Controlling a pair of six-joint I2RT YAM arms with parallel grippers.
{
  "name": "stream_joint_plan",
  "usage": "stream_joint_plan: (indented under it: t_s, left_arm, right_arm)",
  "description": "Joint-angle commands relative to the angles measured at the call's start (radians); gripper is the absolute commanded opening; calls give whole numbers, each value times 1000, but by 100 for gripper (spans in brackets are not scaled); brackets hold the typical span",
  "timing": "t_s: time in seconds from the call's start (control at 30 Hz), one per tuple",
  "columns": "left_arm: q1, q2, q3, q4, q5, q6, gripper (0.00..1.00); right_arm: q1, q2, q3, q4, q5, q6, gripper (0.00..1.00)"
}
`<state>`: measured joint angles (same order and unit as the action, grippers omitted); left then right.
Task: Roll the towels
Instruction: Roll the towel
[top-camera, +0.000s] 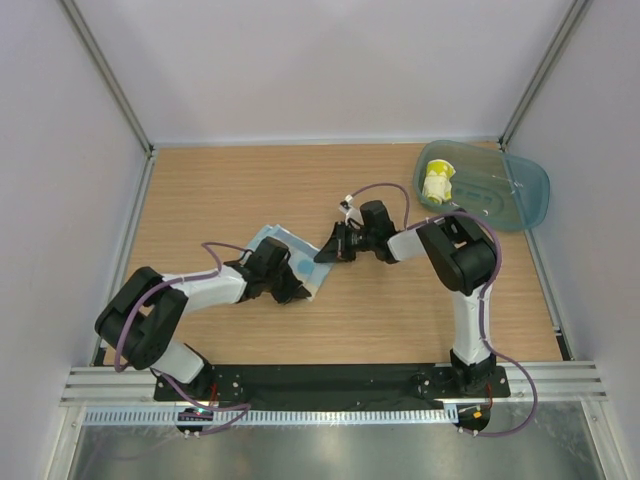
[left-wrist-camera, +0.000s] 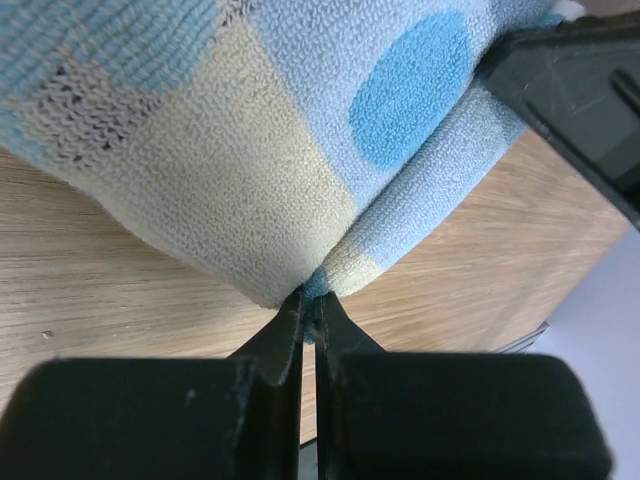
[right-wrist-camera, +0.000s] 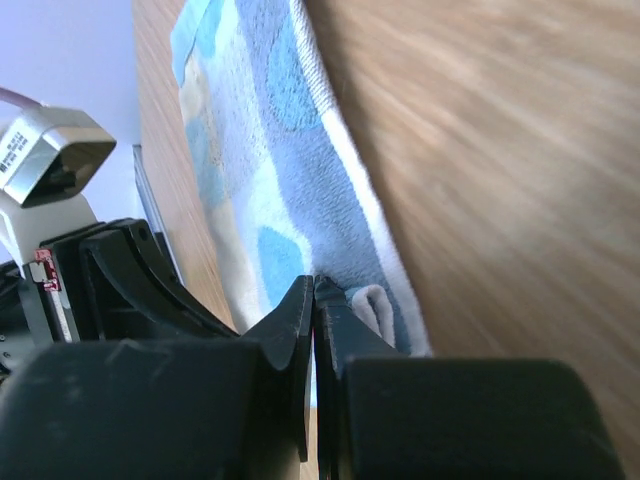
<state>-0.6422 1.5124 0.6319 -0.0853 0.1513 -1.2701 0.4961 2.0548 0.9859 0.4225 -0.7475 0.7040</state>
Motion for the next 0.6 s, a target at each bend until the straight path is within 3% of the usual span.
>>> stream_joint_plan:
  t_s: [0.0,0.27,0.43,0.57]
  left_arm:
    - [15,17,-40,-116,-25,48,0]
    - [27,23,-32,-128,-18,63,0]
    - [27,37,-14,-131,-1,67,0]
    - [27,55,3,-130,19,72,0]
  right_arm:
    - [-34,48,-21,163,10,38,4]
    - [-50,74,-32,202,34,46,3]
    - [-67,21,20,73,83,-23,6]
    - [-90,-91,124,-195,207,-107,14]
